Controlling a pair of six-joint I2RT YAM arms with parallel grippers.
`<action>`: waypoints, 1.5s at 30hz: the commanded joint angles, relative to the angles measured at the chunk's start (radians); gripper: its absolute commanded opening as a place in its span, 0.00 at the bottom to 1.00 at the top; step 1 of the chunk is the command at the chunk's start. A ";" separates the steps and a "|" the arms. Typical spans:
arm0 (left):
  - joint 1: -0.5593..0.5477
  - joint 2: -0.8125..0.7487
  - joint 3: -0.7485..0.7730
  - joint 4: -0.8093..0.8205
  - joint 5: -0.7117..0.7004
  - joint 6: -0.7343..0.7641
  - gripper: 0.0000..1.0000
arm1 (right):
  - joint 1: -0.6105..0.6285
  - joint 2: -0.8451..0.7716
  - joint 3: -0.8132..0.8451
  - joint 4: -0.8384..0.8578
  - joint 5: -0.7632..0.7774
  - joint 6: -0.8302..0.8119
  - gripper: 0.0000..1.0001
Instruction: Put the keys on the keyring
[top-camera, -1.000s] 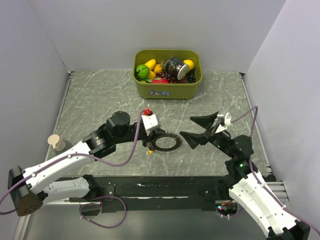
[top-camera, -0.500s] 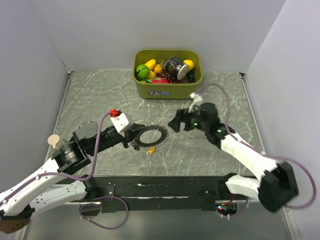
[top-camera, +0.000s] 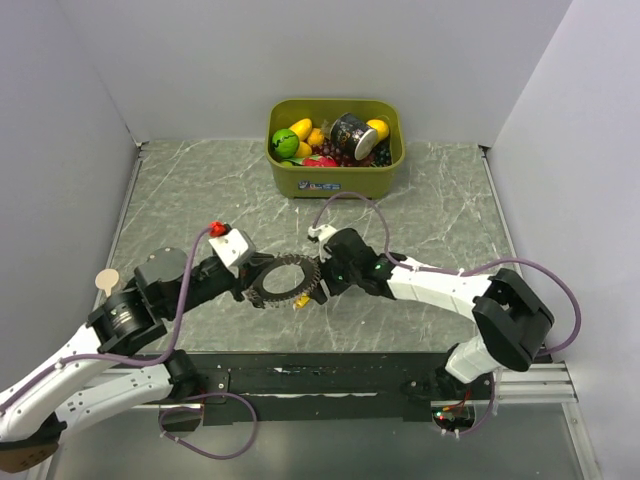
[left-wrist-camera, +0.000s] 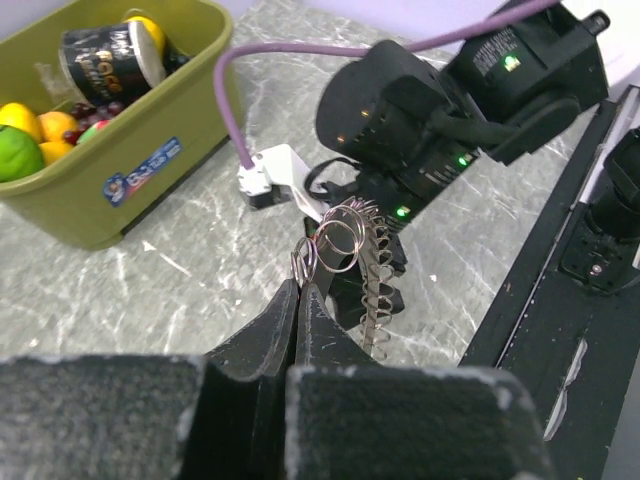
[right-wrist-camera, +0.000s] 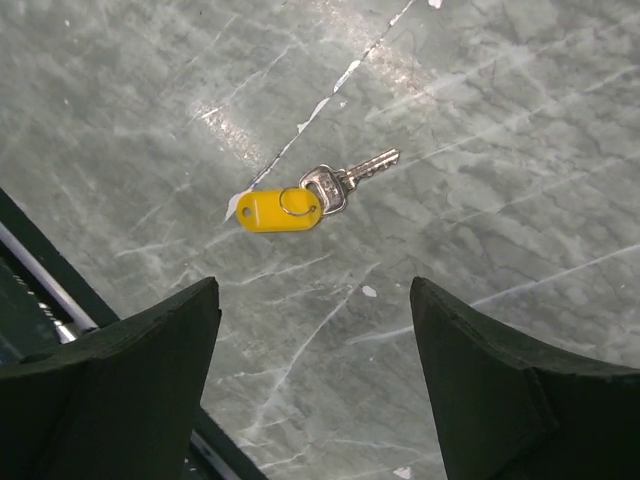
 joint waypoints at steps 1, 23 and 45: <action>0.004 -0.056 0.060 -0.026 -0.089 -0.011 0.01 | 0.034 0.026 0.036 0.082 0.050 -0.099 0.81; 0.004 -0.146 0.068 -0.056 -0.104 -0.032 0.01 | 0.119 0.299 0.235 -0.055 0.138 -0.110 0.53; 0.004 -0.134 0.045 -0.021 -0.078 -0.032 0.01 | 0.123 0.319 0.215 -0.043 0.113 -0.090 0.11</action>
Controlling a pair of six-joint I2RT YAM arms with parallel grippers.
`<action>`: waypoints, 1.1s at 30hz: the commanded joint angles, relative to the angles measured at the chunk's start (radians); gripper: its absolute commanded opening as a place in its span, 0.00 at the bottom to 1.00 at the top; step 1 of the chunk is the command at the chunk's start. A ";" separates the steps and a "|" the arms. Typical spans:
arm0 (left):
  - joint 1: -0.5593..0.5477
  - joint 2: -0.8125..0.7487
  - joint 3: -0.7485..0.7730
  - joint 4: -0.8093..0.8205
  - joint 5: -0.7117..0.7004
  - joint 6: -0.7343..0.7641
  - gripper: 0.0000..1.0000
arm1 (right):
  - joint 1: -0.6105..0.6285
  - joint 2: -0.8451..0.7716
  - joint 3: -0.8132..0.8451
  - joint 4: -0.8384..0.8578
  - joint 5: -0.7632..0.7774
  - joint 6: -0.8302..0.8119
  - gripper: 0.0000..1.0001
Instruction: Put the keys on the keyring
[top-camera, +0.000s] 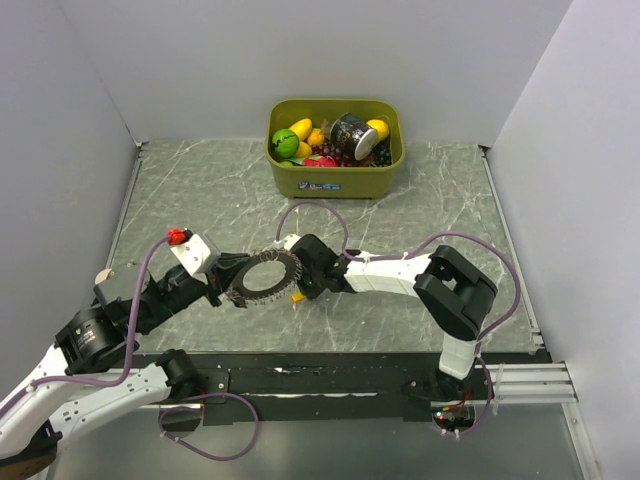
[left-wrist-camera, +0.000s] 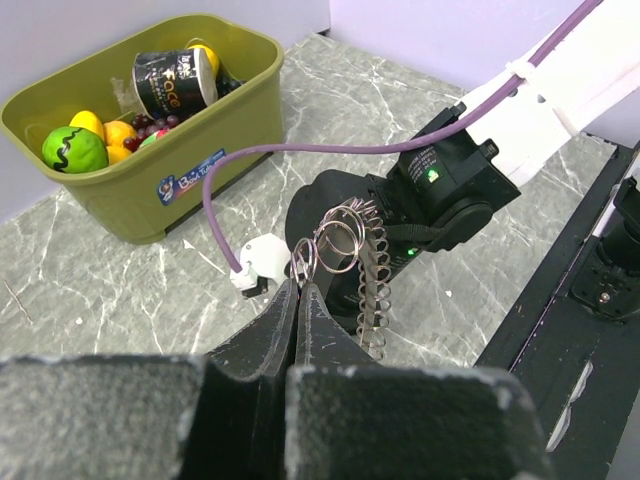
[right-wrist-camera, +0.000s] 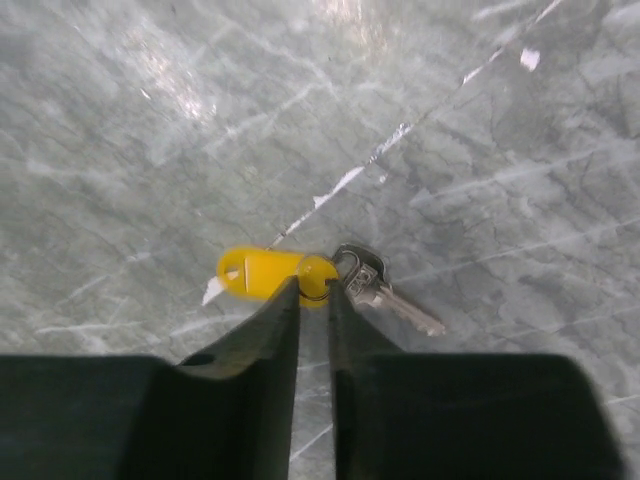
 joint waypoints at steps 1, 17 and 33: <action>0.003 0.003 0.004 0.078 0.010 -0.014 0.01 | 0.005 -0.019 -0.001 -0.003 -0.001 0.022 0.04; 0.003 0.015 -0.008 0.088 0.027 -0.014 0.01 | -0.118 -0.331 -0.222 0.138 -0.130 0.061 0.00; 0.003 0.026 -0.019 0.101 0.038 -0.013 0.01 | -0.084 -0.151 -0.113 0.097 -0.162 0.049 0.48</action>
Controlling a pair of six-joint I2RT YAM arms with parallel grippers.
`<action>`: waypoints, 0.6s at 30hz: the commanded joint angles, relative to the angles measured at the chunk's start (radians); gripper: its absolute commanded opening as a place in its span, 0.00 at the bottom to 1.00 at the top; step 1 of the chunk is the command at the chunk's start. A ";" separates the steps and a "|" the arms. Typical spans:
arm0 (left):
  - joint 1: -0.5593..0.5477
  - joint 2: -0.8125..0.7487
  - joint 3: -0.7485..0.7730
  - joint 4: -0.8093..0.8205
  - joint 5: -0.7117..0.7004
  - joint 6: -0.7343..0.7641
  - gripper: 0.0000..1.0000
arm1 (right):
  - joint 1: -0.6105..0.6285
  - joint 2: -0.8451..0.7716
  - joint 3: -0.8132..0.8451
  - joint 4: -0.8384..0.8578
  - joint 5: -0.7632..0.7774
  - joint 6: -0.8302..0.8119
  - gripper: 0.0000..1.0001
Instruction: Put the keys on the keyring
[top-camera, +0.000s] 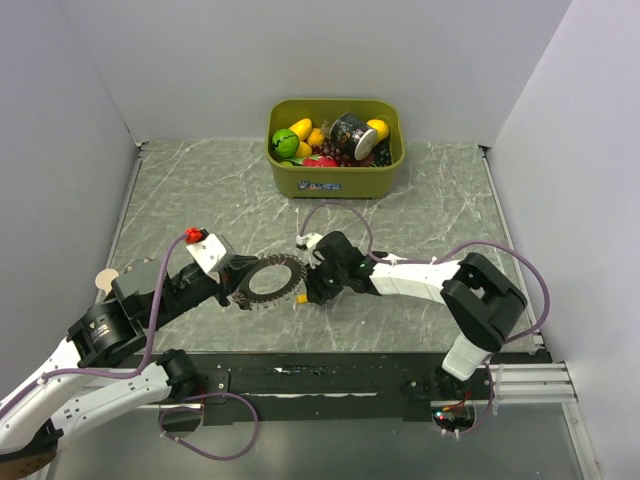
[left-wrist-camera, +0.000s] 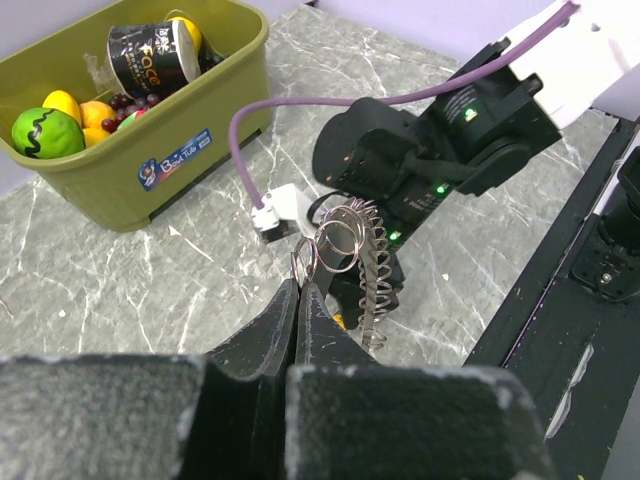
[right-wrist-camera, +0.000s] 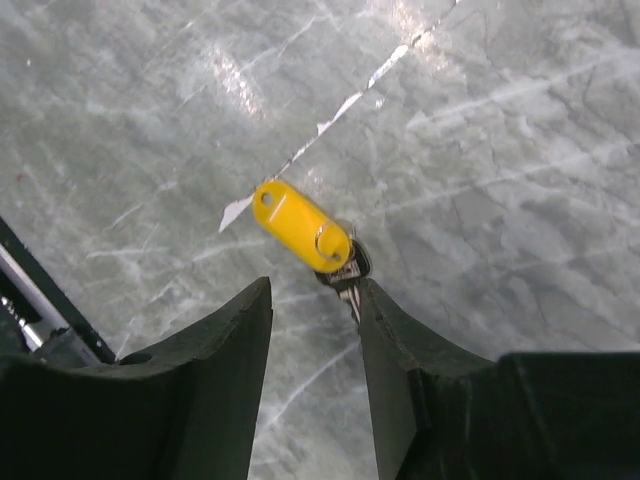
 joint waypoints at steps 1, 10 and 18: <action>0.003 -0.011 0.014 0.083 0.016 -0.014 0.01 | 0.014 0.028 0.070 0.012 0.030 0.009 0.48; 0.003 -0.001 0.011 0.089 0.019 -0.011 0.01 | 0.037 0.094 0.130 -0.039 0.104 0.007 0.47; 0.003 -0.002 0.006 0.099 0.023 -0.014 0.01 | 0.069 0.127 0.147 -0.066 0.167 -0.004 0.41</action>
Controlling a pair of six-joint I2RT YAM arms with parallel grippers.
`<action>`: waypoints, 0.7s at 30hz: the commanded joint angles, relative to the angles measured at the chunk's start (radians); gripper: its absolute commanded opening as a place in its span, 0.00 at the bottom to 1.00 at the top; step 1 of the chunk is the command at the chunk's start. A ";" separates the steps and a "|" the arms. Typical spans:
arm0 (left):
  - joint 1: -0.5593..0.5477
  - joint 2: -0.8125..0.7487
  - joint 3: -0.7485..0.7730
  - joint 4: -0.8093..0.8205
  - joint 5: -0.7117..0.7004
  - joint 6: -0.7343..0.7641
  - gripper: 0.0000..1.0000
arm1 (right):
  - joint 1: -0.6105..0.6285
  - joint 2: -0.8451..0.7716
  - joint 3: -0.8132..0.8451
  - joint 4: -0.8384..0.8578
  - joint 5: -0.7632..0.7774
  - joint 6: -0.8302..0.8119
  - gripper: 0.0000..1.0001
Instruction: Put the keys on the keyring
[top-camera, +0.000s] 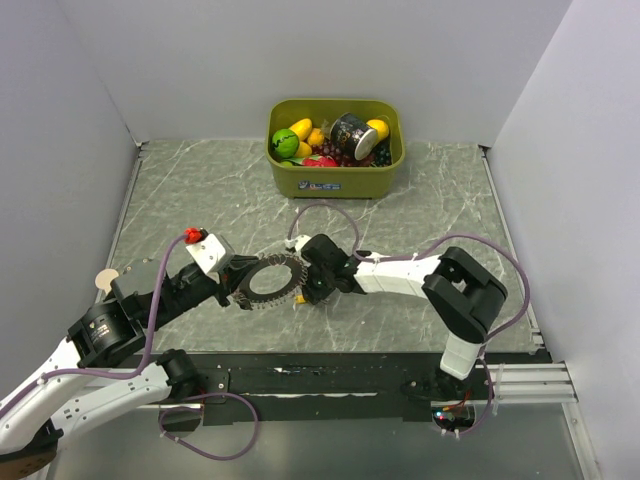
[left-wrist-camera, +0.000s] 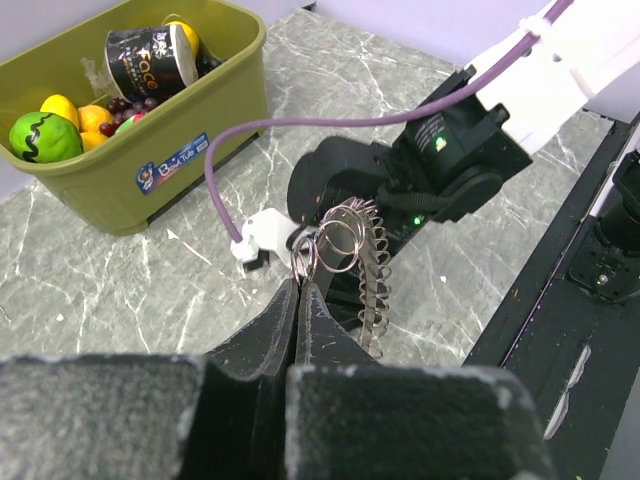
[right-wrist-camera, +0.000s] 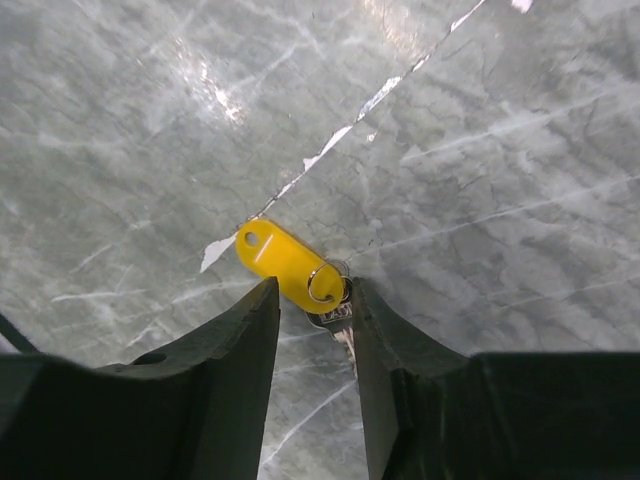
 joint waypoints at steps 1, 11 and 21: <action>0.005 -0.003 0.007 0.092 0.017 -0.014 0.01 | 0.025 0.044 0.062 -0.030 0.078 -0.003 0.40; 0.003 -0.013 0.005 0.088 0.012 -0.014 0.01 | 0.036 -0.002 0.040 -0.038 0.164 0.008 0.00; 0.005 -0.007 -0.003 0.094 0.020 -0.016 0.01 | 0.025 -0.282 -0.128 0.088 0.161 -0.038 0.00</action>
